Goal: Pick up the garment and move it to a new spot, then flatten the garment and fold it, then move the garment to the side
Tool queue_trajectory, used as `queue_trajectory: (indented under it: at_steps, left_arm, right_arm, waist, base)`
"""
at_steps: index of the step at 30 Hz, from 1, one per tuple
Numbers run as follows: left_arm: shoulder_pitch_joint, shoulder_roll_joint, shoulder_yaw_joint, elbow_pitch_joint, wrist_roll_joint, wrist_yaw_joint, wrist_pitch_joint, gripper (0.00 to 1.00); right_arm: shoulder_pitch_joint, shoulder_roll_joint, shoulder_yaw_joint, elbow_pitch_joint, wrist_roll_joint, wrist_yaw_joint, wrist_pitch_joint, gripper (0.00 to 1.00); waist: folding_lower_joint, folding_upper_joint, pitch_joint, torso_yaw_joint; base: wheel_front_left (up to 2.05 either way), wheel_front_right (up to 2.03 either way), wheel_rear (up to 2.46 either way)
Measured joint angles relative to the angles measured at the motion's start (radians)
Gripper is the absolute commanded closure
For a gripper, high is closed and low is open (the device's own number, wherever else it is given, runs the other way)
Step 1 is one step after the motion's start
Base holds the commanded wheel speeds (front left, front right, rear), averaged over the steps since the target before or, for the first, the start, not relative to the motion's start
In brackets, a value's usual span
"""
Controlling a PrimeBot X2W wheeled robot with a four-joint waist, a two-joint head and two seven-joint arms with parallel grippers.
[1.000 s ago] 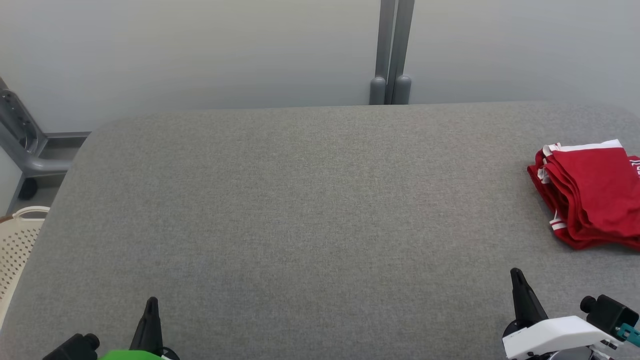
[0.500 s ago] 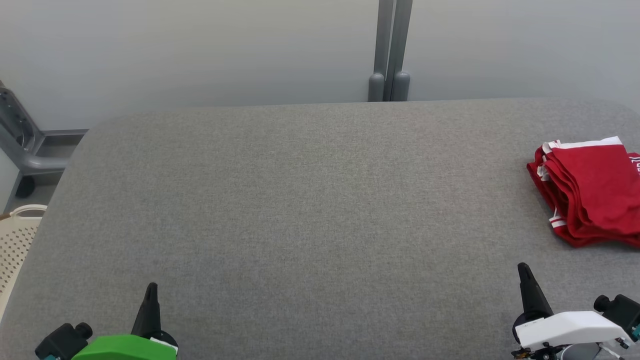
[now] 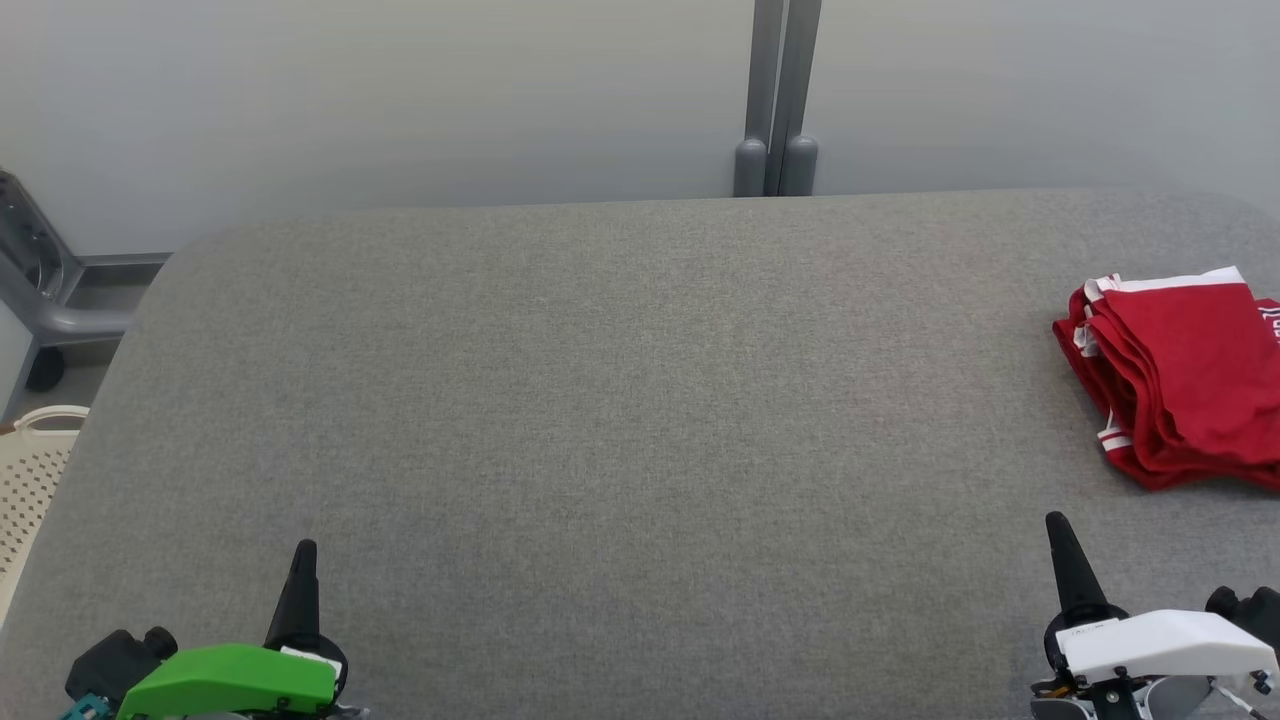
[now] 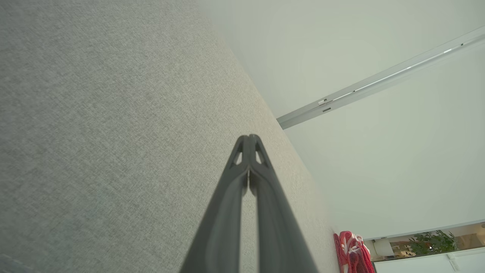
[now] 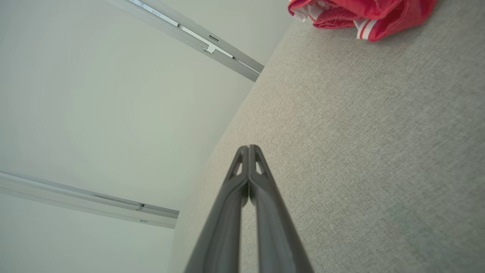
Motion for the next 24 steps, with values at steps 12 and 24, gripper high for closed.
queue_trajectory:
  at_steps: [12, 24]
  left_arm:
    - [-0.029, -0.007, 0.013, 0.002, -0.099, -0.009, 0.033, 1.0]
    - [-0.057, -0.012, 0.027, 0.004, -0.196, -0.018, 0.062, 1.0]
  right_arm:
    - [-0.005, -0.001, -0.014, -0.014, 0.109, 0.0, 0.024, 1.0]
    - [-0.011, -0.001, -0.029, -0.027, 0.218, 0.0, 0.05, 1.0]
  waist:
    - [0.0, 0.0, 0.007, -0.003]
    - [0.0, 0.0, 0.015, -0.006]
  base:
    - [0.0, 0.0, 0.0]
    - [0.0, 0.0, 0.0]
